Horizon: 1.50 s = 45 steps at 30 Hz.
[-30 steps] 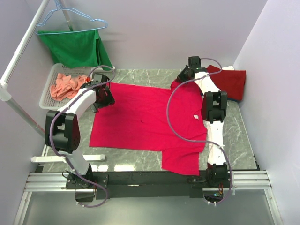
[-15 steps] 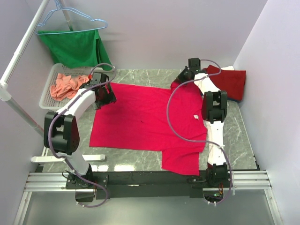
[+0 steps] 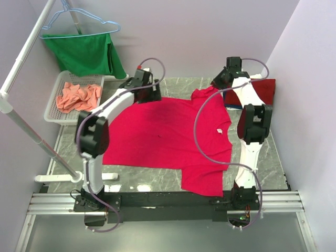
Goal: Fold and stack the t-shirts
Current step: Flatten the tshirt out
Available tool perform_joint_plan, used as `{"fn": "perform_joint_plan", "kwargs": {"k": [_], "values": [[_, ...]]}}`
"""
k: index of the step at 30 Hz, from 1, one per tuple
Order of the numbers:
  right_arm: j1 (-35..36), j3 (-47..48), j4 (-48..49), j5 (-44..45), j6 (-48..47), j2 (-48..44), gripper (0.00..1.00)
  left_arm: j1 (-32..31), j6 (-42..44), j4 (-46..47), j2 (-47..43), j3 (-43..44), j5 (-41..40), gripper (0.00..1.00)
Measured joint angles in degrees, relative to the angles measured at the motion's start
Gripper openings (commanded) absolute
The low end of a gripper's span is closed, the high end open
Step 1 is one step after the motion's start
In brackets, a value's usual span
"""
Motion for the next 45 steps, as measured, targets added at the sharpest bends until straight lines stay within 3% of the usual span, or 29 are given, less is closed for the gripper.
{"fn": "perform_joint_plan", "kwargs": {"k": [8, 14, 22, 30, 38, 41, 42, 45], "values": [[0.2, -20.02, -0.13, 0.7, -0.17, -10.12, 0.24, -2.54, -1.11, 13.53, 14.29, 8.02, 2.08, 0.87], [0.2, -34.45, -0.02, -2.05, 1.73, -15.85, 0.22, -6.67, 3.02, 20.5, 24.61, 17.16, 2.54, 0.88], [0.55, -41.42, -0.02, -4.81, 0.94, -20.17, 0.22, -11.54, 8.17, 23.67, 32.2, 28.06, 2.64, 0.89], [0.92, -44.78, -0.5, -6.8, -0.28, -25.18, 0.2, -12.09, 10.51, 25.88, 38.18, 36.09, 2.38, 0.88], [1.29, -47.34, -2.91, -8.28, -1.27, -29.05, 0.19, -12.74, 10.88, 28.17, 41.97, 38.62, 1.38, 0.77], [1.42, -49.2, -2.73, -8.68, -0.81, -31.82, 0.18, -12.96, 10.4, 28.13, 42.07, 38.62, 1.27, 0.67], [1.44, -49.83, -2.8, -8.7, -0.61, -32.74, 0.18, -13.03, 10.25, 28.09, 42.07, 38.71, 1.11, 0.59], [1.53, -51.54, -2.95, -8.74, -0.17, -35.12, 0.17, -13.18, 9.31, 27.76, 42.12, 39.36, 0.7, 0.53]]}}
